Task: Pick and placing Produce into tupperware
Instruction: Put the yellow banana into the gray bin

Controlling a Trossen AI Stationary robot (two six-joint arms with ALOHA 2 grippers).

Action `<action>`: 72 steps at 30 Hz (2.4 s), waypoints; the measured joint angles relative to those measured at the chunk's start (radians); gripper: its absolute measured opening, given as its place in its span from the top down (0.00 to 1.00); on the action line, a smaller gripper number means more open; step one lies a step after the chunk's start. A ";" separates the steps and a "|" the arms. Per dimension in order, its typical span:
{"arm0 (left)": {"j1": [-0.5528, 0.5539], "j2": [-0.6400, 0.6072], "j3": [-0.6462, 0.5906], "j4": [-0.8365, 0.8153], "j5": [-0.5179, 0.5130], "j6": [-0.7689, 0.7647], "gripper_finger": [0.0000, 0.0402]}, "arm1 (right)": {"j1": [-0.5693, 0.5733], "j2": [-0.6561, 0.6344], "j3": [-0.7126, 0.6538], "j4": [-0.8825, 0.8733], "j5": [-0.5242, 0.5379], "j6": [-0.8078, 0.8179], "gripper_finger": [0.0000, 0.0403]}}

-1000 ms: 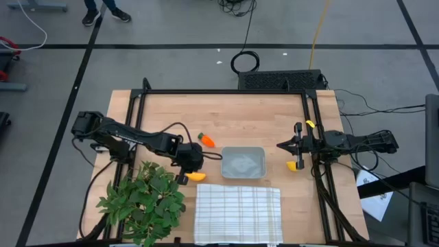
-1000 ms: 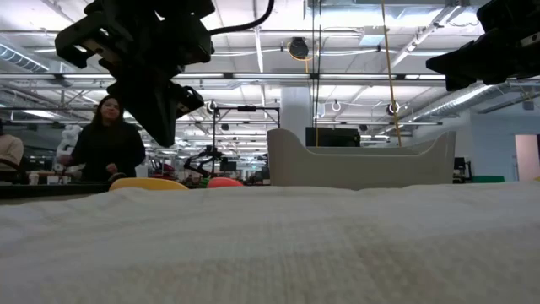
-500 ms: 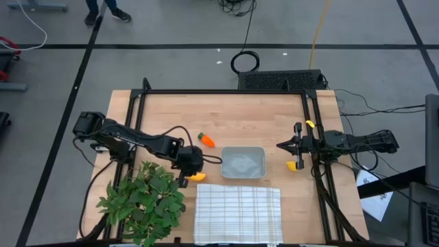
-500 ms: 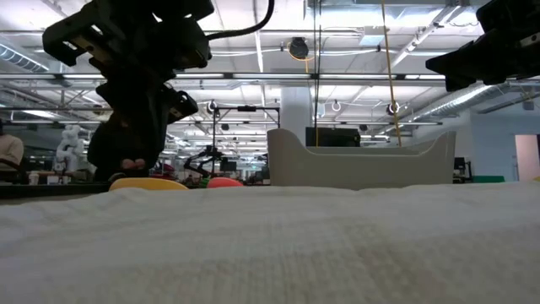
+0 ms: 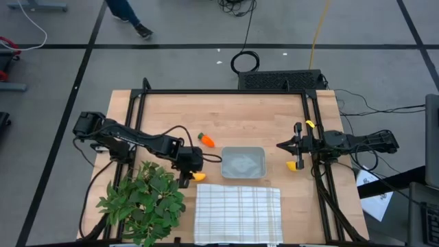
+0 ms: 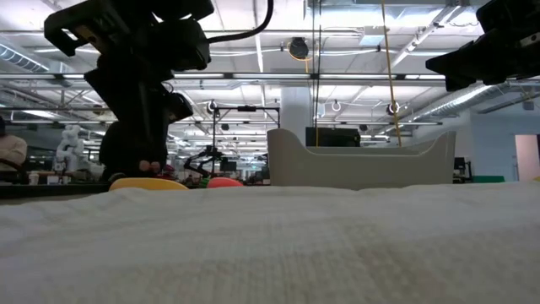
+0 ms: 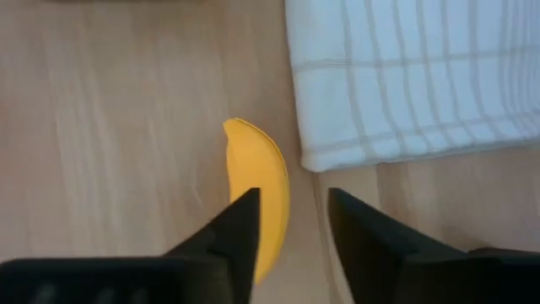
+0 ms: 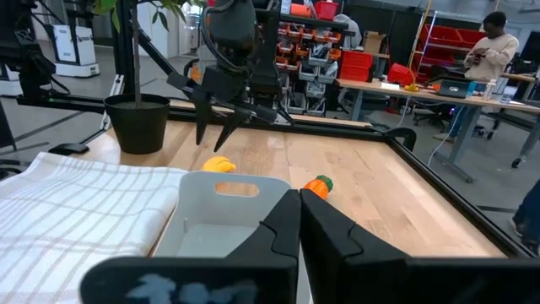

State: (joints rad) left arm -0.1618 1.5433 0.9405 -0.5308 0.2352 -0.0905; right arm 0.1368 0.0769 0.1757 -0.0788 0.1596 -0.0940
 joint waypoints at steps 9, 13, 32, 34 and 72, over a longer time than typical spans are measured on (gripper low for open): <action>-0.035 0.000 0.000 0.001 -0.064 0.021 0.27 | 0.000 0.000 0.000 0.000 0.000 0.008 1.00; -0.054 0.000 0.000 0.009 -0.147 0.064 0.18 | 0.000 0.000 0.000 -0.001 0.000 0.011 1.00; -0.070 0.107 0.000 0.017 -0.157 0.067 0.20 | 0.000 0.001 0.000 -0.002 0.000 0.026 1.00; -0.070 0.127 0.000 0.017 -0.157 0.066 0.20 | 0.000 0.002 0.000 -0.002 0.000 0.026 1.00; -0.065 0.196 0.000 0.030 -0.176 0.096 0.58 | 0.000 0.001 0.000 -0.002 0.000 0.022 1.00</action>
State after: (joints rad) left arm -0.2268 1.7390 0.9403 -0.5011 0.0597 0.0057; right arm 0.1369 0.0780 0.1757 -0.0807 0.1596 -0.0719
